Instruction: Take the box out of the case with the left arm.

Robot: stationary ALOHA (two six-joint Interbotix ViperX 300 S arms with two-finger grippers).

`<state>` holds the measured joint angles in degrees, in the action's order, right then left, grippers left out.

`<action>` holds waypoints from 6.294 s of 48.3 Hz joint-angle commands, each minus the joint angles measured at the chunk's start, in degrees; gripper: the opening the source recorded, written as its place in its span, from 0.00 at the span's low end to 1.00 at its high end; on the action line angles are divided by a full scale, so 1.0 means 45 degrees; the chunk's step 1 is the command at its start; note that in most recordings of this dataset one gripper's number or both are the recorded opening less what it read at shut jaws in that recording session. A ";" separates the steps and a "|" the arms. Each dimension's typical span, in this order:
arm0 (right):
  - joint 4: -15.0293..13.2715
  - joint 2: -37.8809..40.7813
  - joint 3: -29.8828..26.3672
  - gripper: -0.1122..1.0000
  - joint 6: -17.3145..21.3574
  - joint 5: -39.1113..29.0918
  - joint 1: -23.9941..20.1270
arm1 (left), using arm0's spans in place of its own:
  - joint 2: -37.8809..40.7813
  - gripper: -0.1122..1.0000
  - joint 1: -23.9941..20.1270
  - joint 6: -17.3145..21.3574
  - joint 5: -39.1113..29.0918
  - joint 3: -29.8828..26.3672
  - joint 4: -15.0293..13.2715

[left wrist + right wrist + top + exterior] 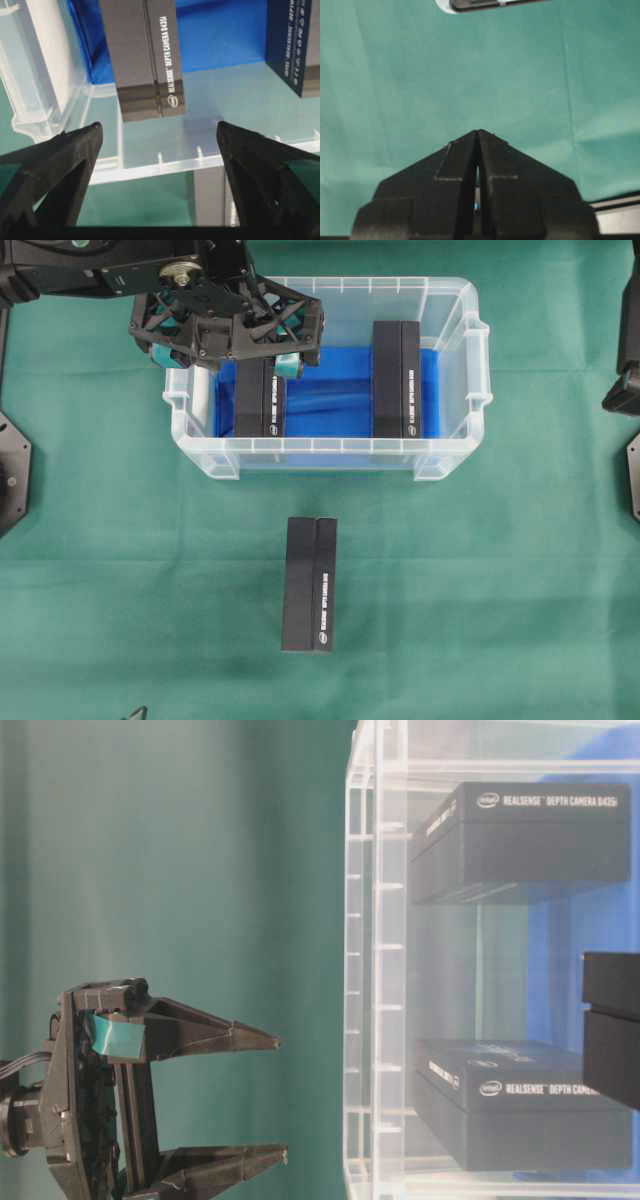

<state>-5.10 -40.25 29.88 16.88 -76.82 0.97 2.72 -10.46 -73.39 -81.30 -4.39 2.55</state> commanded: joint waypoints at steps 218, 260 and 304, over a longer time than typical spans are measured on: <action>-0.0059 0.0020 -0.0195 0.10 0.0020 0.0078 0.0000 | 0.0117 0.65 -0.0176 -0.0645 0.1289 0.0254 0.0117; -0.0059 0.0020 -0.0176 0.10 0.0020 0.0059 0.0000 | -0.0293 0.65 -0.0273 -0.0273 -0.2422 -0.3262 0.0137; -0.0059 0.0020 -0.0195 0.10 0.0020 0.0039 0.0000 | -0.0332 0.65 -0.0273 -0.0254 -0.2422 -0.3203 0.0137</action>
<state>-5.27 -40.08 29.88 16.88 -76.82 0.97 2.90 -11.51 -74.62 -92.29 -17.40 2.99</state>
